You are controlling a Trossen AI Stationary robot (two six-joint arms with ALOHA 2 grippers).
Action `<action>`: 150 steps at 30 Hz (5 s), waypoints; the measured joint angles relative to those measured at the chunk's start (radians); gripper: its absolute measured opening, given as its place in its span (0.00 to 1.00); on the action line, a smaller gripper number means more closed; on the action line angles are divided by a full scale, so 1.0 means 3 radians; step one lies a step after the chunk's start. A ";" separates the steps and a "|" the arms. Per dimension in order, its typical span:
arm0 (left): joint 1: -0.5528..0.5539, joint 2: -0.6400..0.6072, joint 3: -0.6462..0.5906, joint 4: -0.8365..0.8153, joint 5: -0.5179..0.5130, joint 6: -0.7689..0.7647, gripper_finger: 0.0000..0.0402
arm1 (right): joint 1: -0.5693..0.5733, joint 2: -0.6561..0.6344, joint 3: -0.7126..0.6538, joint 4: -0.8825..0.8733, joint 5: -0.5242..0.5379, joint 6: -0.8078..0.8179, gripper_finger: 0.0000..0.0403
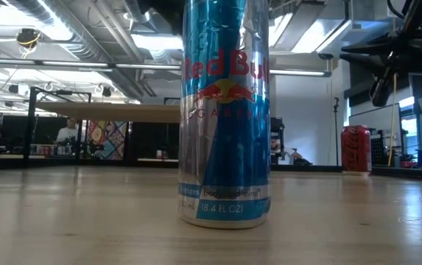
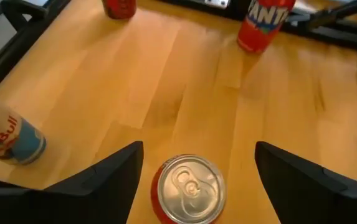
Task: Place canned beverage on shelf
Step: Put the left red soda can on the shelf
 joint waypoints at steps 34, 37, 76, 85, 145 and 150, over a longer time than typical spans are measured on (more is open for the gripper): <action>0.0061 0.0444 0.0001 -0.0160 0.0373 0.0754 0.72 | -0.0001 -0.0001 -0.0001 -0.0209 -0.0001 0.0001 0.10; 0.0061 0.0485 0.0008 -0.0176 0.0396 0.0798 0.72 | 0.0000 -0.0001 -0.0001 -0.0211 0.0000 0.0000 0.10; -0.0043 0.0525 -0.0006 -0.0031 0.0127 0.0636 0.88 | -0.0001 0.0000 -0.0001 -0.0258 0.0113 0.0000 0.10; -0.0048 0.0540 -0.0005 -0.0204 0.0023 0.0223 0.87 | -0.0001 -0.0001 -0.0001 -0.0293 0.0181 0.0000 0.10; 0.1396 -0.1272 0.1175 -0.3565 -0.1260 -0.1282 0.68 | -0.0001 0.0001 -0.0001 -0.0361 0.0350 0.0008 0.10; 0.1889 -0.1254 0.1174 -0.3549 -0.1124 -0.1093 0.68 | -0.0001 0.0001 0.0000 -0.0361 0.0350 0.0008 0.10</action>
